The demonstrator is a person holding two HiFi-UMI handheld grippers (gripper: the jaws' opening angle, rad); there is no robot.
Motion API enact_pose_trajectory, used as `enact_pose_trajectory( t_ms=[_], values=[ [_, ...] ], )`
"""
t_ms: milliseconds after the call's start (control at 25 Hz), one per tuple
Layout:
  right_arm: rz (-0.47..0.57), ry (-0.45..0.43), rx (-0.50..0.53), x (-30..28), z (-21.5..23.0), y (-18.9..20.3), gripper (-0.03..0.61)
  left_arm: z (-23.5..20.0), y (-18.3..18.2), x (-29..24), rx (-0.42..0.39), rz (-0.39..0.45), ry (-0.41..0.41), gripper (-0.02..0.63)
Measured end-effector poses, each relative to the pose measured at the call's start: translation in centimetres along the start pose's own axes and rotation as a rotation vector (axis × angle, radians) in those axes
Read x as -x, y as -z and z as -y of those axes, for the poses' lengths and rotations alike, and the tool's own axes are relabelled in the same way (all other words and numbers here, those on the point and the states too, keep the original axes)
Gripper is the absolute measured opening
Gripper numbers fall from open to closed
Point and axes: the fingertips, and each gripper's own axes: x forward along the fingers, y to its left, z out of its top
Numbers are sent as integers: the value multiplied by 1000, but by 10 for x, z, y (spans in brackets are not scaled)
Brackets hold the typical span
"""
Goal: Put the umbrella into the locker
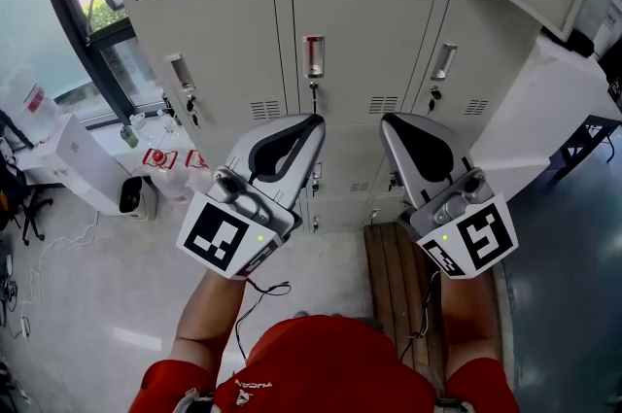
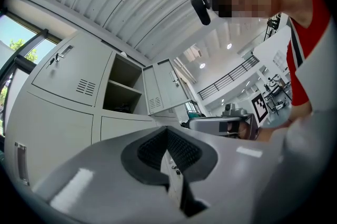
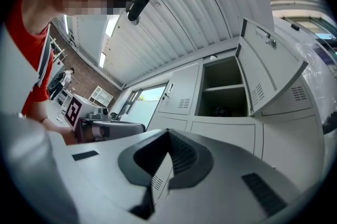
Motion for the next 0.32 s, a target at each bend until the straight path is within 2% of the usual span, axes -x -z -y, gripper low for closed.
enact_pose_trajectory(
  t_ms=[320],
  values=[
    [-4,8,9,2,2,-3,2,3,2,-2,-2,-17,10,5]
  ],
)
